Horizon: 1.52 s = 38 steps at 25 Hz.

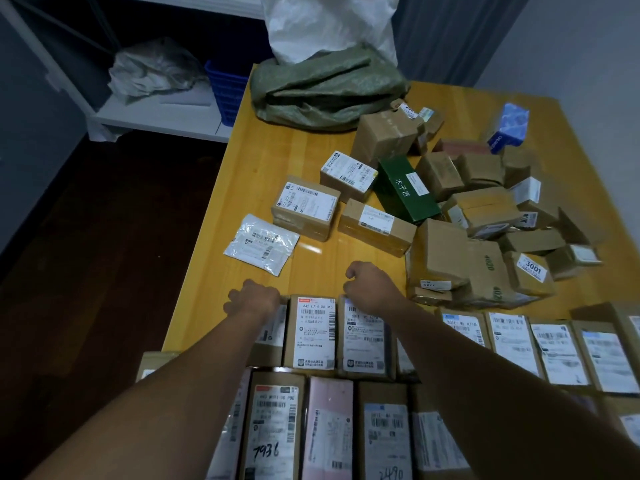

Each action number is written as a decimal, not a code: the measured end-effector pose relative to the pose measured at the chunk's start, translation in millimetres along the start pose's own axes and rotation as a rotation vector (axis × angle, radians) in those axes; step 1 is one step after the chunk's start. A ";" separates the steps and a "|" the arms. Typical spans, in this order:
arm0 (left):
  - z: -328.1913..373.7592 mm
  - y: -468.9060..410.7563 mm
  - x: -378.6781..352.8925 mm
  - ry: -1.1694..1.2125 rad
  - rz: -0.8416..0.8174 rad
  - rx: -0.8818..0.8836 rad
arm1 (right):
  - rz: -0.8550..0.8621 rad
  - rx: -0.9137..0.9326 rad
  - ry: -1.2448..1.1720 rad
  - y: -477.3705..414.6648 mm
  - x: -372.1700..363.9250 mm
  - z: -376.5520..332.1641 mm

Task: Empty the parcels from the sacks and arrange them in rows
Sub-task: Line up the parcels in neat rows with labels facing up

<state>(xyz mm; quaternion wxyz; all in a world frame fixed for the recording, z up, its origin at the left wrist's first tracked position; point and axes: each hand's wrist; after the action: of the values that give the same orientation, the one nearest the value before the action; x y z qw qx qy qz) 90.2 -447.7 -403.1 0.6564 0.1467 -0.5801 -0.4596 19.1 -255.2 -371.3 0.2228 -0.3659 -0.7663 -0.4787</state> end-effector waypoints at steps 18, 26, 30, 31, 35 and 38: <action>52.1 -2.1 -3.5 0.313 0.047 -0.303 | 0.213 -0.095 0.082 -44.2 30.9 9.6; 63.9 -23.4 -26.5 0.442 0.074 -0.333 | 0.234 -0.078 0.167 -100.3 51.0 31.4; 57.2 -33.0 -30.9 0.467 0.132 -0.351 | 0.178 -0.117 0.148 -117.1 54.0 32.7; 55.8 -34.0 -31.1 0.479 0.140 -0.358 | 0.155 -0.121 0.172 -121.0 52.8 33.0; 50.6 -32.8 -30.6 0.512 0.144 -0.380 | 0.186 -0.140 0.418 -122.8 41.7 37.3; 46.7 -29.0 -27.2 0.524 0.143 -0.391 | 0.186 -0.129 0.551 -112.4 33.3 37.3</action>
<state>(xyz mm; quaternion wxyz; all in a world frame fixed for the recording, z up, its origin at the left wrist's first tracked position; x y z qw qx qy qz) 38.4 -426.3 -427.9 0.8295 0.0899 -0.3012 -0.4617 -88.7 -241.0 -428.8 0.4416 -0.3041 -0.6084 -0.5851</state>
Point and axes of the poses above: each hand's wrist, its own y-axis away from the middle knuckle, its own x-axis out of the back of the hand, z = x × y, and after that the axes turned 5 degrees about -z, right-handed
